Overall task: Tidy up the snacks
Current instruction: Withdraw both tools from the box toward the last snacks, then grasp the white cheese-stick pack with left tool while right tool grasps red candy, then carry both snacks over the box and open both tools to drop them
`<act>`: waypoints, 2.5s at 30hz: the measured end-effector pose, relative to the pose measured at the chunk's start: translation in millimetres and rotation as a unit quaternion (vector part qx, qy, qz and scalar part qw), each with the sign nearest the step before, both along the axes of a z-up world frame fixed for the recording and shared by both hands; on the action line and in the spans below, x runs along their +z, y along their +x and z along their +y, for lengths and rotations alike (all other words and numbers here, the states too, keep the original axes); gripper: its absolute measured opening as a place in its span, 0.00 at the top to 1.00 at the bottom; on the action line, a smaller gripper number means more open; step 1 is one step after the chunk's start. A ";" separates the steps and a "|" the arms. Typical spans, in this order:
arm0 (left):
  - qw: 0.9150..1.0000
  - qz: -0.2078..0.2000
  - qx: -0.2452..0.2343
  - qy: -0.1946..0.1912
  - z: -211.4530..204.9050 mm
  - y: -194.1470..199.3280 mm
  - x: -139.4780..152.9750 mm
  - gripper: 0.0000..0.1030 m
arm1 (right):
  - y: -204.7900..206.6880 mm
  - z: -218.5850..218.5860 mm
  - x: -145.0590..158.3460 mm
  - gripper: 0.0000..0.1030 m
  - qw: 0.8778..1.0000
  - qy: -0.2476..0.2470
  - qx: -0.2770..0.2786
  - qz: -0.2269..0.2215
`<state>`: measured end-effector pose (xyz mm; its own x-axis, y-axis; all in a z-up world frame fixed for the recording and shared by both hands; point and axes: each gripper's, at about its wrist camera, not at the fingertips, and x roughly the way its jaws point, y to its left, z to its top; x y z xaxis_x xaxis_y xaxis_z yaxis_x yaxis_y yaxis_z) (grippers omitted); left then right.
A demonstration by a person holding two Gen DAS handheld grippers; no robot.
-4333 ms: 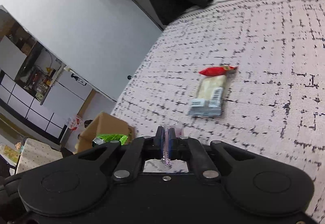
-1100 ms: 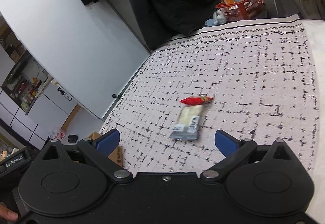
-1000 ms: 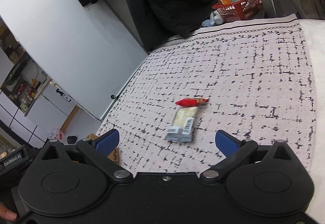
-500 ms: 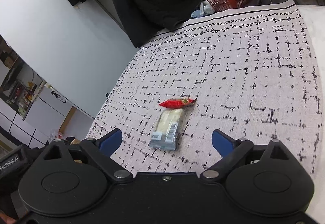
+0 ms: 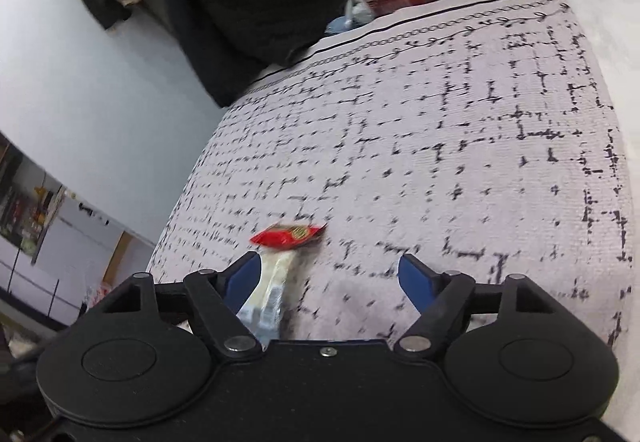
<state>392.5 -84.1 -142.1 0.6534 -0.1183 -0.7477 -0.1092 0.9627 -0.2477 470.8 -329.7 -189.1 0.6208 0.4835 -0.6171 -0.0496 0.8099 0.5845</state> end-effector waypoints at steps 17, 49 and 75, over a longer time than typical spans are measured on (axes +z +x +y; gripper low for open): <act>0.998 0.019 -0.019 0.054 -18.4 35.6 -56.8 0.52 | 44.8 23.8 -21.2 0.31 0.998 0.000 0.058 -0.010; 0.997 0.025 0.075 0.013 42.6 0.3 -34.8 0.55 | 29.3 108.6 -23.2 0.74 0.956 -0.188 0.207 -0.093; 0.995 -0.047 0.093 -0.006 88.7 -92.5 63.1 0.55 | -61.6 153.2 64.1 0.82 0.971 -0.083 0.191 -0.121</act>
<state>300.0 4.6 -79.1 0.7312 0.0028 -0.6821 -0.2614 0.9248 -0.2764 409.2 -176.5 -125.0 0.5520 0.6138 -0.5644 -0.4846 0.7869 0.3819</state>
